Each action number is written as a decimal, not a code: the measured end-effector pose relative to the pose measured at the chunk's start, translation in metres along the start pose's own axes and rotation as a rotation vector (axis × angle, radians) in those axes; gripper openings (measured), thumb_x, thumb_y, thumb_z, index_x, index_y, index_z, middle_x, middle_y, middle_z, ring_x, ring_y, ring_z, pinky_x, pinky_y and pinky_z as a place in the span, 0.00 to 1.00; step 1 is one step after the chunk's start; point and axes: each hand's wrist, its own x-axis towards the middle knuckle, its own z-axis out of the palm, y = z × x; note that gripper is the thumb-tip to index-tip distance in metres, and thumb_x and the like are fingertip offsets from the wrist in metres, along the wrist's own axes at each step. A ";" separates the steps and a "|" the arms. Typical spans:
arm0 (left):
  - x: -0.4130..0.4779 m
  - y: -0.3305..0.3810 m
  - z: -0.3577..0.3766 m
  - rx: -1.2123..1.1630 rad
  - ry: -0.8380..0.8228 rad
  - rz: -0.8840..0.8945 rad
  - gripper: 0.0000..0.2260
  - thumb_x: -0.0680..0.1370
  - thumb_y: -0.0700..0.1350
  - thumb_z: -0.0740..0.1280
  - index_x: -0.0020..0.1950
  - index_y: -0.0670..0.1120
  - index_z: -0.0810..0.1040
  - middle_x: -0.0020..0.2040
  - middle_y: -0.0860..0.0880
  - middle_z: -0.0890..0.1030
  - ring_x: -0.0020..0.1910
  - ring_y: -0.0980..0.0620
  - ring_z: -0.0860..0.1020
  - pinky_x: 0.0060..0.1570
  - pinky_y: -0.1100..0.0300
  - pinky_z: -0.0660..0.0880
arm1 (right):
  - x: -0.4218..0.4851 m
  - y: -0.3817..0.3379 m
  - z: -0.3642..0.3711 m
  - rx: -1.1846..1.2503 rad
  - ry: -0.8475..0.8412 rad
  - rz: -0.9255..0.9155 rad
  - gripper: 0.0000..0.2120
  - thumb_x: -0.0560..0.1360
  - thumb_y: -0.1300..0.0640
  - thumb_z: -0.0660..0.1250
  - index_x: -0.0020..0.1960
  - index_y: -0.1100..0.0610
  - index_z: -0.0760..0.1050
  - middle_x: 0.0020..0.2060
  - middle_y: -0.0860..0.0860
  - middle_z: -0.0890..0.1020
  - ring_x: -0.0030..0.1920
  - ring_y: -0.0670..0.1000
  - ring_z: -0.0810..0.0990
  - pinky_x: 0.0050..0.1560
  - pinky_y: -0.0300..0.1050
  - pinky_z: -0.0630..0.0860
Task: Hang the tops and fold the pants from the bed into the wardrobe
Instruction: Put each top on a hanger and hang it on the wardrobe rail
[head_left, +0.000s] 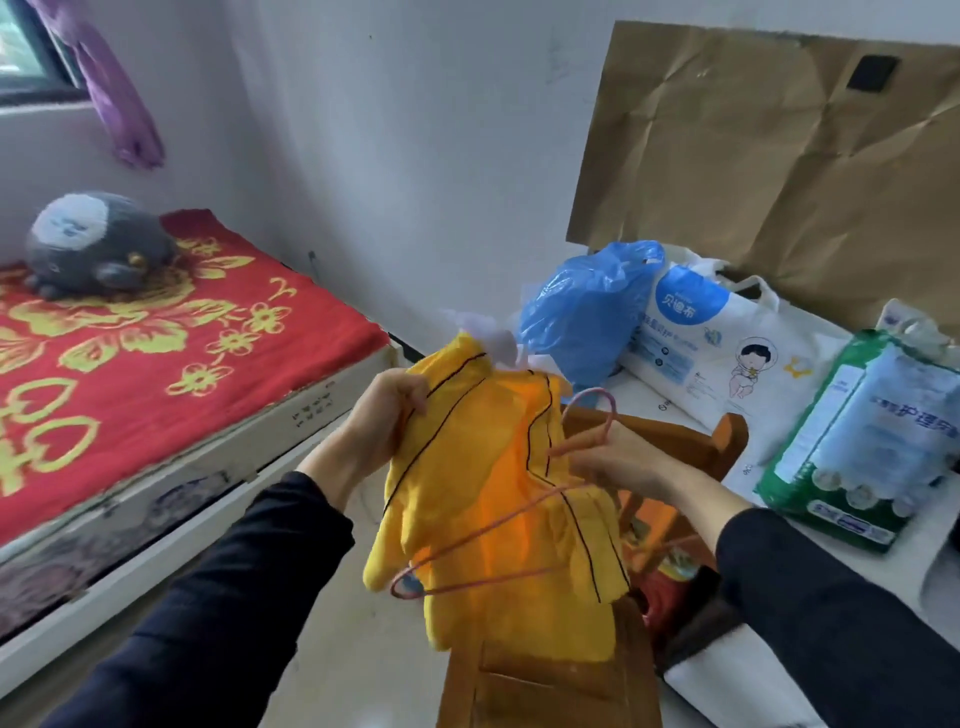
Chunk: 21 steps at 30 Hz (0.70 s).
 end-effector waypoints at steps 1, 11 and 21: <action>-0.014 0.009 -0.009 -0.029 0.008 -0.009 0.05 0.53 0.38 0.58 0.27 0.43 0.69 0.26 0.48 0.68 0.25 0.48 0.63 0.28 0.60 0.58 | 0.000 -0.017 0.010 0.048 0.018 -0.041 0.06 0.74 0.59 0.68 0.40 0.57 0.83 0.29 0.44 0.78 0.29 0.40 0.74 0.34 0.36 0.68; -0.113 0.033 -0.148 -0.023 0.133 -0.036 0.17 0.69 0.34 0.55 0.22 0.45 0.74 0.25 0.46 0.74 0.24 0.49 0.72 0.27 0.62 0.72 | 0.023 -0.130 0.164 0.071 -0.058 -0.308 0.04 0.67 0.60 0.76 0.39 0.57 0.81 0.33 0.50 0.83 0.34 0.45 0.82 0.37 0.40 0.77; -0.212 0.023 -0.285 -0.037 0.279 0.047 0.08 0.60 0.38 0.66 0.35 0.46 0.69 0.32 0.46 0.70 0.29 0.51 0.70 0.28 0.61 0.70 | 0.038 -0.222 0.329 0.098 -0.268 -0.505 0.07 0.71 0.61 0.70 0.46 0.65 0.79 0.40 0.58 0.84 0.41 0.50 0.82 0.42 0.56 0.81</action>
